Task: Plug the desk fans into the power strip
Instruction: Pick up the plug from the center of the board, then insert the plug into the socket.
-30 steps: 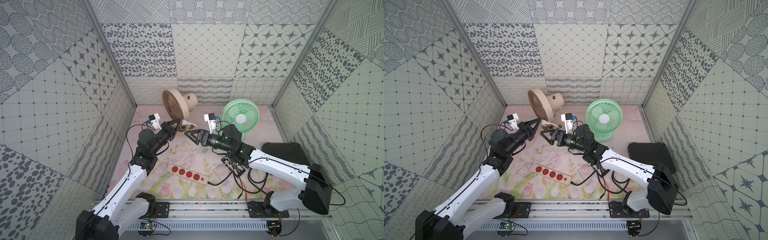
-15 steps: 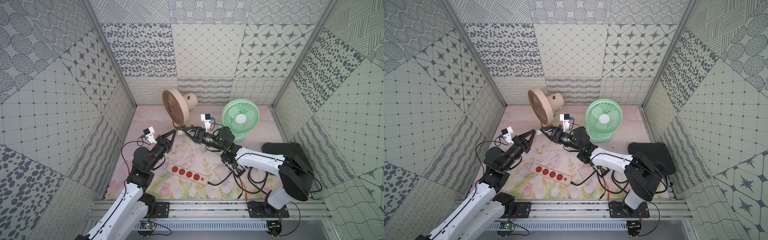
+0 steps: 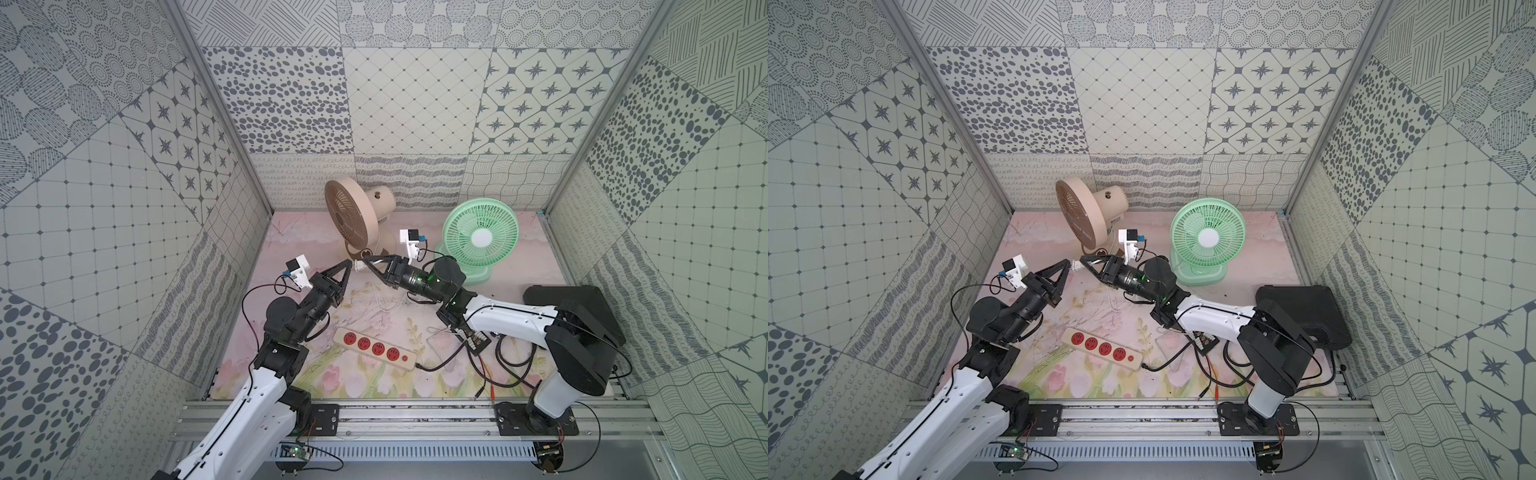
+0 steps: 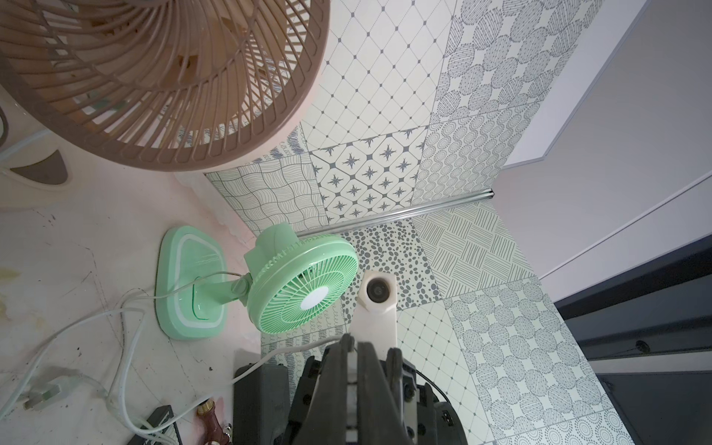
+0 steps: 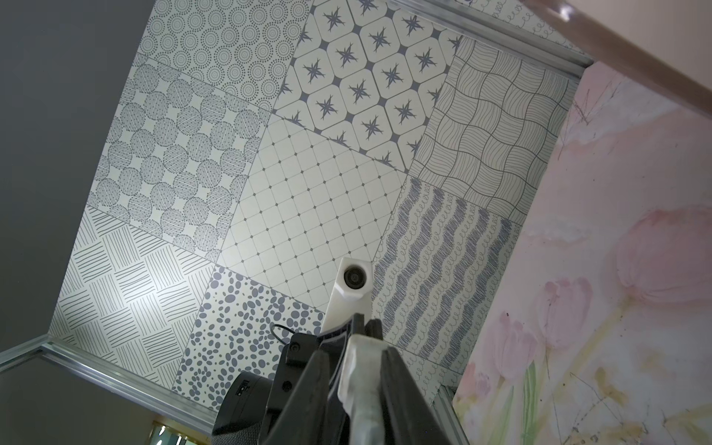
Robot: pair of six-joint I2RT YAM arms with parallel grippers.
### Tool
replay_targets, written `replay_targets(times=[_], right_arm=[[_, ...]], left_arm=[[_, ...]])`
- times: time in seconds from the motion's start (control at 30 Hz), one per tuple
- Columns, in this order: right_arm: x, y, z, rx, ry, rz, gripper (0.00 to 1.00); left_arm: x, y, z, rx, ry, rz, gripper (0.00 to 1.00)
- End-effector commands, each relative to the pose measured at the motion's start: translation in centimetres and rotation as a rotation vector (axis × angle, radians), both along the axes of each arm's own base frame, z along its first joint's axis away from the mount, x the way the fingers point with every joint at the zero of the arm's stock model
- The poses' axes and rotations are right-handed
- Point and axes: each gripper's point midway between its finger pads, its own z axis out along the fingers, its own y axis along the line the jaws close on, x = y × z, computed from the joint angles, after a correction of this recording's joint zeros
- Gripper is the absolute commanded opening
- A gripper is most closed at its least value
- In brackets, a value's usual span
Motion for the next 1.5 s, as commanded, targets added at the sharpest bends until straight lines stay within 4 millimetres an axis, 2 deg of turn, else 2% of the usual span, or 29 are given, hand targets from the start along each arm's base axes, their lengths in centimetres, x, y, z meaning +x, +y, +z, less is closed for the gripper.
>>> replay_targets(times=[0.0,0.23,0.5,0.57,0.67,0.77,0.8,0.83,1.0,1.13,1.27,1.47], right_arm=[[-1.0,0.4,3.1,0.103,-0.010,0.051,0.27],[-1.4,1.4,3.0,0.093,-0.012,0.088,0.32],[-1.8,2.0,2.3,0.070,-0.007,0.106,0.27],[-1.8,2.0,2.1,0.063,-0.005,0.106,0.19],[-1.9,1.8,1.8,0.052,-0.007,0.101,0.01],[-2.0,1.6,1.6,0.029,-0.018,0.092,0.00],[-2.0,1.6,1.5,0.019,-0.023,0.088,0.00],[-2.0,1.4,1.7,0.013,-0.031,0.084,0.00],[-1.2,-0.1,1.0,-0.075,-0.071,0.045,0.00],[-0.3,-2.0,-0.3,-0.180,-0.108,0.019,0.00],[0.3,-3.7,-1.7,-0.314,-0.181,-0.001,0.00],[-0.4,-4.1,-4.1,-0.529,-0.332,0.068,0.00]], left_arm=[[-0.5,-0.4,1.0,-0.004,-0.043,-0.026,0.00],[-0.5,-0.5,0.9,-0.001,-0.040,-0.033,0.00],[-0.4,-0.6,0.8,0.005,-0.039,-0.036,0.00],[-0.4,-0.6,0.8,0.008,-0.037,-0.035,0.00],[-0.4,-0.6,0.7,0.010,-0.034,-0.035,0.00],[-0.4,-0.6,0.5,0.024,-0.024,-0.036,0.00],[-0.4,-0.7,0.6,0.033,-0.023,-0.038,0.03],[-0.4,-0.7,0.4,0.044,-0.010,-0.039,0.13],[-0.6,-0.9,0.1,0.098,0.024,-0.048,0.73],[-1.2,-0.7,-0.9,0.196,0.086,-0.041,0.96],[-2.2,0.0,-2.6,0.303,0.157,-0.024,0.99],[-3.4,2.3,-7.9,0.469,0.372,0.042,1.00]])
